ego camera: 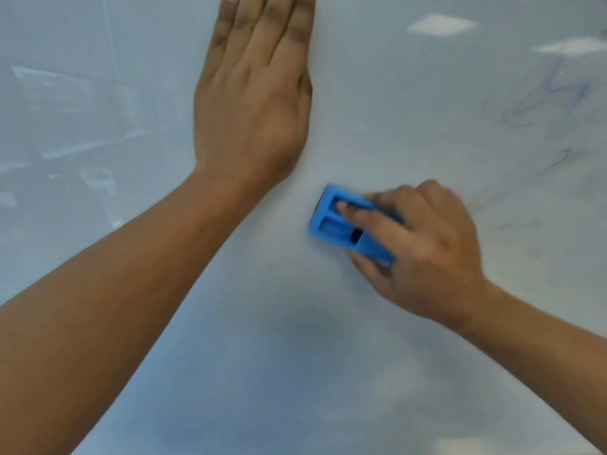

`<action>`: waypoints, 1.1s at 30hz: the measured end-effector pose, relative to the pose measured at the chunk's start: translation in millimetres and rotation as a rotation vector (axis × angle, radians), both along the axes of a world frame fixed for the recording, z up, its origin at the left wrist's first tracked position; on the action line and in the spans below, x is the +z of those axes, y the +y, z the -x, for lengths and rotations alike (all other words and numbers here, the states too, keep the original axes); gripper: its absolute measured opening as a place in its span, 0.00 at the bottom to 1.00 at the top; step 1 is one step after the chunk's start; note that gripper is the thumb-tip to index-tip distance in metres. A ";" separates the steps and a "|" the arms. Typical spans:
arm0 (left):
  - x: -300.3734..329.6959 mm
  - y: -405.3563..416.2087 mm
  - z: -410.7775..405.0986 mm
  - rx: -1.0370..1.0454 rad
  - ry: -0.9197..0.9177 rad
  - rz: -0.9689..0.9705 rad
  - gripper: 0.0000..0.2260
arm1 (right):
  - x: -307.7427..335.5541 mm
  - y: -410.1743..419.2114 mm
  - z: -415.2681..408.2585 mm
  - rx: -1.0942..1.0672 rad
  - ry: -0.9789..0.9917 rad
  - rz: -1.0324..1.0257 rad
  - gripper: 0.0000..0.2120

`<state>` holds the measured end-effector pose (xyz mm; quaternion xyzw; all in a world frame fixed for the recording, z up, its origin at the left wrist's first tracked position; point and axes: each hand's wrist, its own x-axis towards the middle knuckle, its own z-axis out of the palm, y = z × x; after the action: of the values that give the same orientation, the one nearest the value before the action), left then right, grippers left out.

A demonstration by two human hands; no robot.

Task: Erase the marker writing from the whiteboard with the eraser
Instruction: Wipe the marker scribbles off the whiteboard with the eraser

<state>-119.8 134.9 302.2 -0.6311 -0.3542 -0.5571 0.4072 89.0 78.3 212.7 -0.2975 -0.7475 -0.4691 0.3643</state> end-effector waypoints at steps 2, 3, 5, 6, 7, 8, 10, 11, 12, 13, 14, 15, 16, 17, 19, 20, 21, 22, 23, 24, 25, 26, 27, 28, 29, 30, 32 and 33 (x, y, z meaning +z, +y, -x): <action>-0.2 0.5 -1.6 -0.019 0.001 -0.018 0.24 | 49.6 0.2 -32.9 -0.055 0.267 -0.099 0.19; -0.6 1.0 -0.9 -0.014 0.002 -0.019 0.24 | 57.2 -1.7 -43.7 -0.072 0.368 -0.099 0.19; -0.4 1.7 -0.2 0.000 0.003 -0.020 0.23 | 34.0 -5.1 -52.6 -0.094 0.405 -0.069 0.19; -0.1 0.7 -0.4 0.003 0.001 -0.015 0.23 | 7.8 -7.4 -51.9 -0.082 0.363 -0.021 0.18; 0.3 -0.2 -1.2 0.001 0.003 -0.011 0.23 | -23.7 -11.4 -49.8 -0.064 0.293 0.050 0.16; 0.5 -1.0 -2.5 -0.007 0.007 -0.004 0.23 | -55.2 -16.4 -48.8 -0.063 0.196 0.126 0.14; 0.0 -2.3 -4.1 -0.022 0.008 0.011 0.23 | -103.8 -27.8 -50.9 -0.080 0.007 0.233 0.10; -1.2 -2.5 -2.9 -0.026 0.006 0.017 0.23 | -115.9 -28.8 -54.1 -0.076 -0.061 0.260 0.09; -2.6 -3.5 -6.2 -0.036 0.010 0.022 0.23 | -115.7 -28.5 -62.3 -0.070 -0.107 0.266 0.09; -5.8 -5.2 -10.4 -0.042 0.038 0.019 0.23 | -104.8 -26.4 -68.1 -0.060 -0.097 0.250 0.10; -8.3 -8.2 -17.4 -0.049 0.077 0.005 0.23 | -85.8 -22.7 -73.4 -0.056 -0.031 0.204 0.12; -10.6 -11.3 -25.3 -0.065 0.106 -0.015 0.24 | -61.2 -18.6 -79.5 -0.059 0.079 0.137 0.15; -10.0 -14.0 -33.3 -0.084 0.117 -0.030 0.24 | -32.0 -14.7 -86.9 -0.066 0.205 0.070 0.17; -11.3 -16.6 -39.3 -0.107 0.105 -0.023 0.24 | -7.3 -14.0 -92.7 -0.072 0.328 0.024 0.18; -7.5 -18.5 -52.8 -0.149 0.056 -0.014 0.24 | 28.3 -13.4 -100.2 -0.064 0.490 -0.048 0.20; -6.0 -18.7 -58.8 -0.158 0.045 -0.004 0.24 | 31.6 -13.2 -98.3 -0.055 0.527 -0.058 0.20; -6.0 -17.7 -63.9 -0.152 0.050 0.012 0.24 | 26.1 -13.5 -94.1 -0.043 0.523 -0.048 0.19; -7.2 -15.9 -68.1 -0.136 0.063 0.024 0.24 | 14.0 -13.9 -90.0 -0.017 0.464 -0.025 0.19; -8.7 -13.2 -71.2 -0.111 0.077 0.025 0.24 | -1.9 -13.4 -86.9 0.004 0.355 -0.010 0.16; -10.9 -10.1 -72.5 -0.088 0.092 0.019 0.24 | -18.1 -12.8 -86.1 0.007 0.207 -0.006 0.12; -12.0 -7.1 -73.1 -0.070 0.109 0.013 0.24 | -28.8 -12.6 -88.3 -0.013 0.051 -0.005 0.07; -13.1 -5.1 -72.6 -0.058 0.120 0.015 0.24 | -31.4 -13.7 -92.2 -0.037 -0.060 0.004 0.04; -13.1 -4.1 -71.8 -0.050 0.122 0.015 0.24 | -24.5 -13.8 -97.1 -0.053 -0.115 0.000 0.04; -13.4 -3.2 -70.7 -0.047 0.121 0.009 0.24 | -10.7 -13.0 -101.3 -0.050 -0.115 -0.005 0.06; -13.1 -2.4 -70.5 -0.046 0.120 0.000 0.24 | 9.3 -12.6 -104.8 -0.036 -0.058 -0.020 0.10; -13.8 -1.8 -70.7 -0.052 0.121 -0.003 0.24 | 33.9 -12.0 -107.6 -0.032 0.055 -0.047 0.15; -14.8 -1.3 -72.3 -0.068 0.109 -0.025 0.24 | 95.8 -14.3 -111.8 -0.051 0.336 -0.084 0.20; -14.3 -0.1 -73.3 -0.070 0.102 -0.042 0.23 | 125.3 -15.4 -113.0 -0.071 0.459 -0.096 0.21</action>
<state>-46.5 134.7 287.9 -0.6618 -0.2990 -0.5456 0.4183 202.1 62.9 338.0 -0.4047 -0.6108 -0.4367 0.5220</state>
